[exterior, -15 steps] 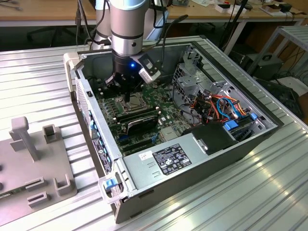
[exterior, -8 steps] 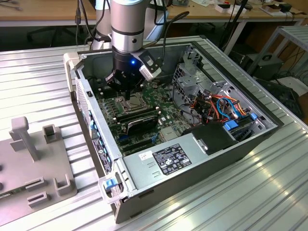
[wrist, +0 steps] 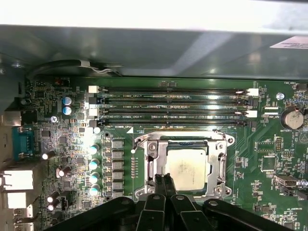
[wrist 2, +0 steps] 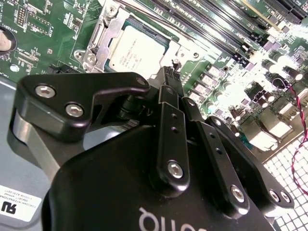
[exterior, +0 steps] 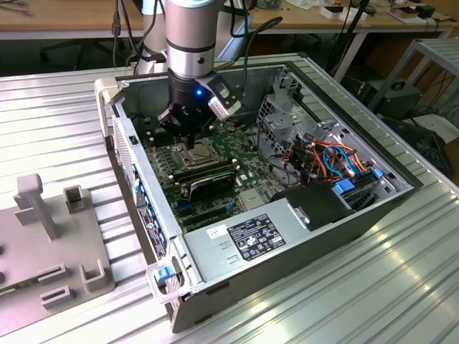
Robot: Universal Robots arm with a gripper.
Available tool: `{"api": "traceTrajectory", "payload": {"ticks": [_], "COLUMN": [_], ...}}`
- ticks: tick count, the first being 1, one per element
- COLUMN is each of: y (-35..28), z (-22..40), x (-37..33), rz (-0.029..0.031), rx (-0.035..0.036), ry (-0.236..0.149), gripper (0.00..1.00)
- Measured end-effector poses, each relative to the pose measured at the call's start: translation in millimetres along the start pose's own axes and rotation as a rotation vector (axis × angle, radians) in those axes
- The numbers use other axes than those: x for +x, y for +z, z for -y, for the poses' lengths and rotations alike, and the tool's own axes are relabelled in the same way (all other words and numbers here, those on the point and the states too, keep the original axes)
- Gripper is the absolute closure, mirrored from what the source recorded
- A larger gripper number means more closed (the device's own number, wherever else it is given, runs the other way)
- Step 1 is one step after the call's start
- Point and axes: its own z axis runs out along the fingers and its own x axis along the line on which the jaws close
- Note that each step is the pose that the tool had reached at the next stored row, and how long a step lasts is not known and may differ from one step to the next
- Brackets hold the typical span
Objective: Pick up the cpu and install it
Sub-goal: 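Close the cpu cover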
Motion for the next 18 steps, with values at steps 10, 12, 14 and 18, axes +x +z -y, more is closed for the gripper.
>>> {"api": "traceTrajectory", "payload": {"ticks": [10,12,14,18], "y": [-0.6,-0.5,-0.3,0.5], "z": [0.0,0.0,0.0,1.0], "x": [-0.7,-2.3,-5.2,-16.0], "rz": [0.0001,0.0001,0.0001,0.0001], "rx": [-0.0001,0.0000,-0.0001,-0.0001], "ry": [0.000,0.000,0.000,0.000], "gripper": [0.89,0.89,0.89,0.89]}}
